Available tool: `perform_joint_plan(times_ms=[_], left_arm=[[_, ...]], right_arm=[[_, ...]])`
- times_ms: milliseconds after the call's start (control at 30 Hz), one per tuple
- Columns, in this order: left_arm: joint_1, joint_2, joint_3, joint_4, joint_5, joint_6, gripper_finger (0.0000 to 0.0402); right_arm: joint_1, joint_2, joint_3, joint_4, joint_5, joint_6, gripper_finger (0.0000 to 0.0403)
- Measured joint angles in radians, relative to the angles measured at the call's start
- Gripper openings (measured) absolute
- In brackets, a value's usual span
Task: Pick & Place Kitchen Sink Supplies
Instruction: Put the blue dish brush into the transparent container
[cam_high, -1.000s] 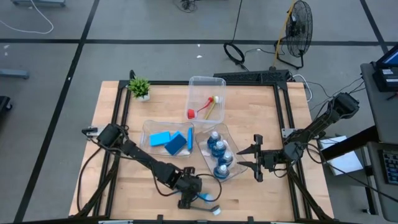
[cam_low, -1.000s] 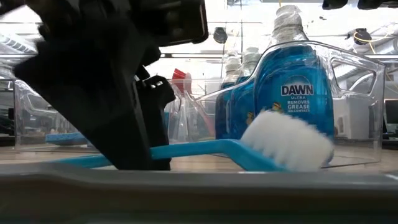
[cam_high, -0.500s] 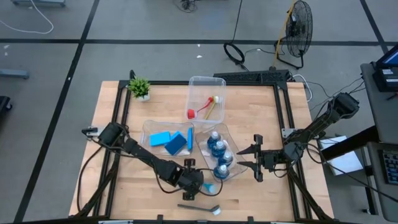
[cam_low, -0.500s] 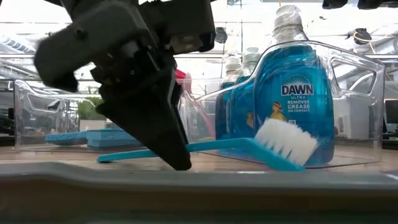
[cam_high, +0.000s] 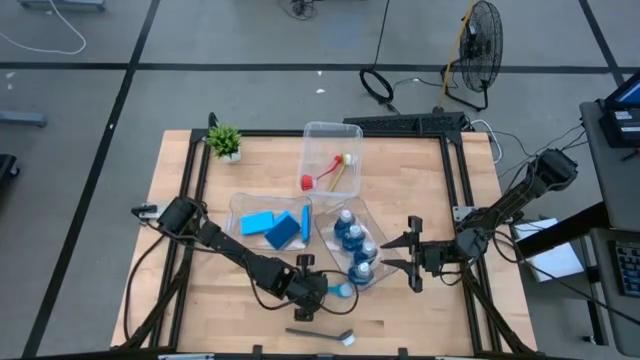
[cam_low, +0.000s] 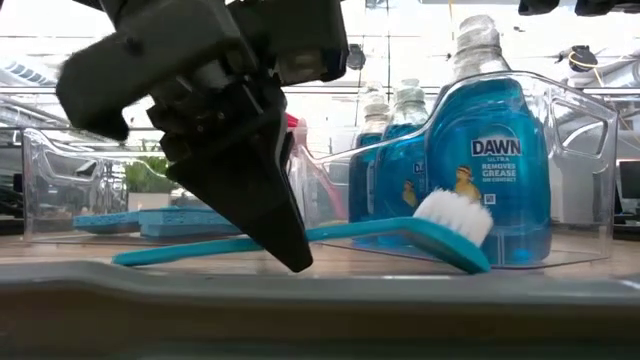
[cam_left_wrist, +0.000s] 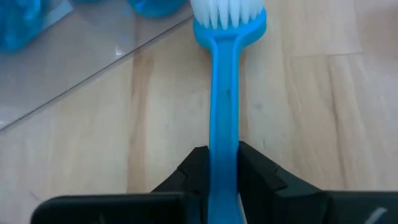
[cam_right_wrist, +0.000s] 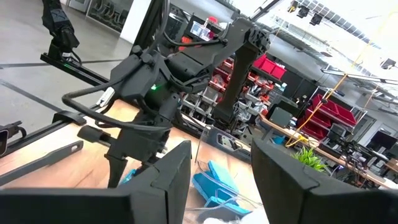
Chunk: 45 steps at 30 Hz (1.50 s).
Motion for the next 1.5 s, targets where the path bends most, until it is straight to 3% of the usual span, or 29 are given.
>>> perform_joint_plan(times_ms=[300,800,967,1133,1333,1500], left_arm=[[-0.048,-0.061,0.000,-0.004,0.045,-0.048,0.0058],[-0.020,-0.339,0.000,0.045,-0.211,0.150,0.0058],[0.083,-0.428,0.000,0.081,-0.287,0.280,0.0058],[0.255,-0.462,0.001,0.144,-0.298,0.361,0.0058],[0.494,-0.455,0.001,0.192,-0.277,0.342,0.0058],[0.664,-0.447,0.000,0.192,-0.176,0.230,0.0058]], right_arm=[[0.000,0.000,0.000,0.001,0.000,0.000,0.0155],[0.000,0.000,0.000,0.006,0.000,0.000,0.0155],[0.000,0.000,0.000,0.006,0.000,0.000,0.0155],[0.000,0.000,0.000,0.005,0.000,0.000,0.0155],[0.000,0.000,0.000,0.005,0.000,0.000,0.0155],[0.000,0.000,0.000,0.005,0.000,0.000,0.0155]])
